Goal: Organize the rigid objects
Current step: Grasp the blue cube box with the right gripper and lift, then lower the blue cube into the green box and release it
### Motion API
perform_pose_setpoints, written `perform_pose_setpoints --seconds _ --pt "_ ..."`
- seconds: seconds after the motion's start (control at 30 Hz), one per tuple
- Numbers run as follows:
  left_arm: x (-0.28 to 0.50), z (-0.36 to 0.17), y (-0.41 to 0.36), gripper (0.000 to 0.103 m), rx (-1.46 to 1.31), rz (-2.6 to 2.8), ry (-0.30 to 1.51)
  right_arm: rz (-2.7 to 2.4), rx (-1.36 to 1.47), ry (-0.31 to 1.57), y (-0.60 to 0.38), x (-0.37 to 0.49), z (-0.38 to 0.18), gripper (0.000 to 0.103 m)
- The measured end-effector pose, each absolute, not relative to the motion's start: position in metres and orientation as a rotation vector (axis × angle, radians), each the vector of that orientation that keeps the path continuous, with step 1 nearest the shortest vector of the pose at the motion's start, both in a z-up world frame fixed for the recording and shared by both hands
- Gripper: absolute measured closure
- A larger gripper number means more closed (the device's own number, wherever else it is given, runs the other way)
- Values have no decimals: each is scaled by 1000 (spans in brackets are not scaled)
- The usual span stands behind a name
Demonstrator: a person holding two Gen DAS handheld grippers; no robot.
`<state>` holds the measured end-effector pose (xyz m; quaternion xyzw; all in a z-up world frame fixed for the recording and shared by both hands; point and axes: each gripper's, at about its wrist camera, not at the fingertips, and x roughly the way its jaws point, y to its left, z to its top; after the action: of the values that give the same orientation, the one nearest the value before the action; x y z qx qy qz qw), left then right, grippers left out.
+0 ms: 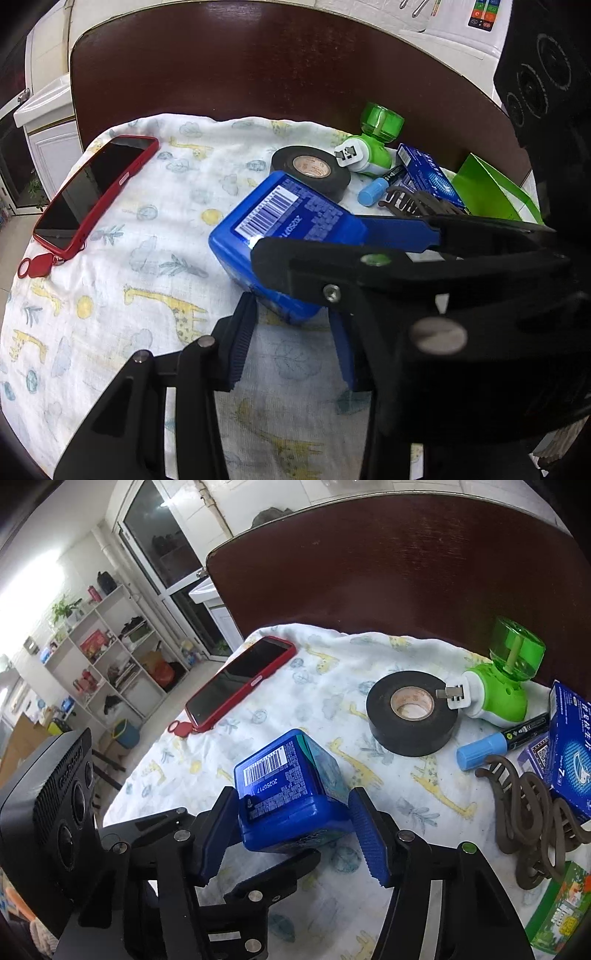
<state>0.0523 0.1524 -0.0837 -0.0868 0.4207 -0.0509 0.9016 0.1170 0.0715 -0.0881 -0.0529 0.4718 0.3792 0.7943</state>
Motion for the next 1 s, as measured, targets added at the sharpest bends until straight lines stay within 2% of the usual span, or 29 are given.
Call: perform_pose_setpoints --seconds 0.07,0.5,1.0 --pt "51 -80 152 65 -173 -97 863 818 -105 1008 69 115 -83 49" --pt "50 -35 113 65 -81 -125 786 790 -81 893 30 102 -38 49" --pt "78 36 -24 63 110 -305 654 597 42 680 -112 99 42 49"
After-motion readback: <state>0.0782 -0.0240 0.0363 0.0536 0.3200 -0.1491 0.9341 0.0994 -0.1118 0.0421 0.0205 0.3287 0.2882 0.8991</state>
